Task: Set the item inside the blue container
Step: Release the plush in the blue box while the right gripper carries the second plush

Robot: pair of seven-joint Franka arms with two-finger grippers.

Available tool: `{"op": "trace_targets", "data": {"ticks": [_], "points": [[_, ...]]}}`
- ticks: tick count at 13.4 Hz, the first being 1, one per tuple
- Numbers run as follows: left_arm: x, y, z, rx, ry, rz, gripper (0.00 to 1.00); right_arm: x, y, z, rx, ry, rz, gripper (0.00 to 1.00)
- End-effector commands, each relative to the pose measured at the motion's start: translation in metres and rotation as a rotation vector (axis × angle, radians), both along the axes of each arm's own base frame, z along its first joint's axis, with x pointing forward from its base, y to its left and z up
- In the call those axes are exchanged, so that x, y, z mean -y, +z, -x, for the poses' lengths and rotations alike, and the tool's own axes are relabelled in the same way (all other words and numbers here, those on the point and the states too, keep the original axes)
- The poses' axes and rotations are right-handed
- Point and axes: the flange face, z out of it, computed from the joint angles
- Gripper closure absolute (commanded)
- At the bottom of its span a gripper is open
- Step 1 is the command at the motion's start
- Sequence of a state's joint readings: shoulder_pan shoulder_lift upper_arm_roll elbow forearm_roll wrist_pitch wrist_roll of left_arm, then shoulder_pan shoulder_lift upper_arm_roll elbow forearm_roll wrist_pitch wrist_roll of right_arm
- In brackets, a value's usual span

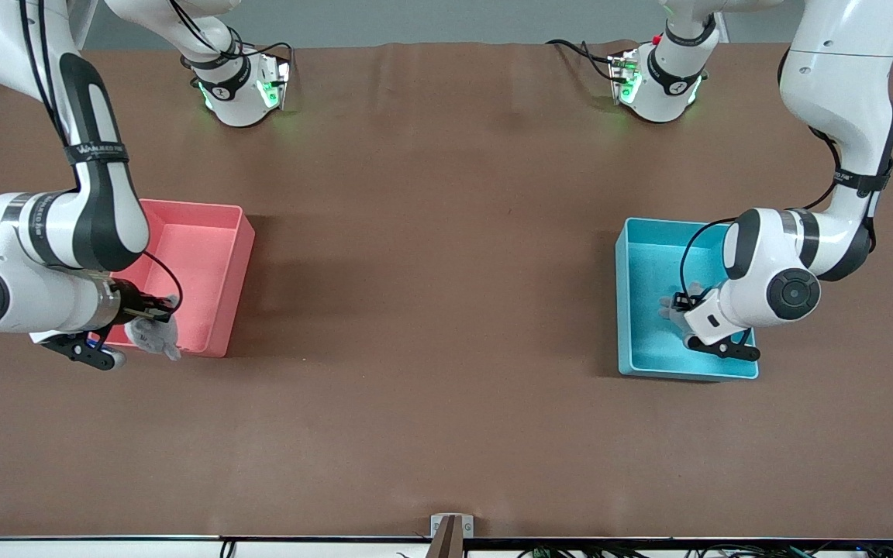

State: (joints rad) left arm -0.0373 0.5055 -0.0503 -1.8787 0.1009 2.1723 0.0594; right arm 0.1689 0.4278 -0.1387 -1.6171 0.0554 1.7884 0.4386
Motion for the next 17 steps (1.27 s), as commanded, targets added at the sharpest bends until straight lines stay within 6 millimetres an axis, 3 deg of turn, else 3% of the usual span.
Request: {"op": "trace_targets", "data": {"ticks": [1, 3, 5, 7, 8, 11, 14, 17], "points": [[0.006, 0.033, -0.001, 0.023, 0.000, -0.021, 0.00, -0.072, 0.016, 0.001, 0.025, -0.091, 0.047, 1.00], [0.012, 0.070, -0.003, 0.023, 0.002, -0.018, 0.00, -0.121, 0.025, 0.005, 0.057, -0.155, 0.062, 1.00], [0.020, 0.112, -0.006, 0.009, 0.000, -0.018, 0.00, -0.166, 0.021, 0.014, 0.042, -0.256, 0.005, 1.00], [0.041, 0.144, 0.000, -0.021, 0.048, -0.031, 0.00, -0.208, 0.021, 0.015, 0.080, -0.376, -0.102, 1.00], [0.064, 0.155, 0.006, -0.010, 0.089, -0.028, 0.00, -0.228, 0.011, 0.016, 0.068, -0.458, -0.145, 1.00], [0.138, 0.163, 0.022, 0.019, 0.194, -0.030, 0.00, -0.289, -0.018, 0.024, 0.074, -0.593, -0.230, 1.00], [0.190, 0.156, 0.025, 0.020, 0.284, 0.042, 0.00, -0.344, -0.062, 0.038, 0.095, -0.699, -0.269, 1.00], [0.235, 0.142, 0.034, 0.049, 0.282, 0.064, 0.00, -0.377, -0.094, 0.050, 0.147, -0.758, -0.282, 0.99]]}}
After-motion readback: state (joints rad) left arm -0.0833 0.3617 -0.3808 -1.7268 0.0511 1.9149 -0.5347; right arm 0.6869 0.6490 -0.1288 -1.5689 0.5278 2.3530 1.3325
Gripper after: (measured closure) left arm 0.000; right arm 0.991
